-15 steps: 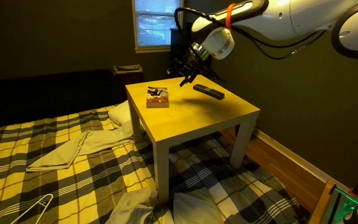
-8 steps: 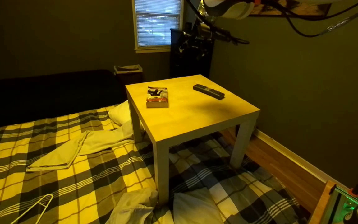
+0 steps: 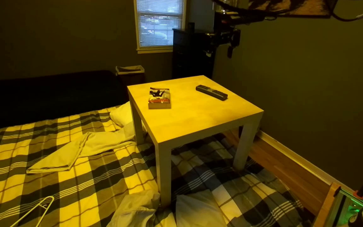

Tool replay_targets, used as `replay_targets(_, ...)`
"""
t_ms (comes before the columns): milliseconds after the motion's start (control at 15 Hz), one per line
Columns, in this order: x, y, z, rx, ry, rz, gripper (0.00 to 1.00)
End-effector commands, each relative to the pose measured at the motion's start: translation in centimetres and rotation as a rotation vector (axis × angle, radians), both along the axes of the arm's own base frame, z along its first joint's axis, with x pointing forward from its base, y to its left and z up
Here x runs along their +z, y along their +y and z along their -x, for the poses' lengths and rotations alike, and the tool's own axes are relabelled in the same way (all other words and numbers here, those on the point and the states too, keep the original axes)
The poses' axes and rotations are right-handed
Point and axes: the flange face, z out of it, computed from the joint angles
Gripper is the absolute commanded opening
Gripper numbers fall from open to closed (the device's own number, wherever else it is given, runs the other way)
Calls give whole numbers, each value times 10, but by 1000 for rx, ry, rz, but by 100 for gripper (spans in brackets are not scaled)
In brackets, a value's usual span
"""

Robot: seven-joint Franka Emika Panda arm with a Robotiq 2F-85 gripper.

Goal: Flip the book over.

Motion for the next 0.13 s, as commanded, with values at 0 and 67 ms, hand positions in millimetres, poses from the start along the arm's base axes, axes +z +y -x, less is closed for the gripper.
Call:
replay_targets(0, 4, 1, 0, 1, -5, -1, 100)
replay_targets(67, 4, 1, 0, 0, -5, -1, 100)
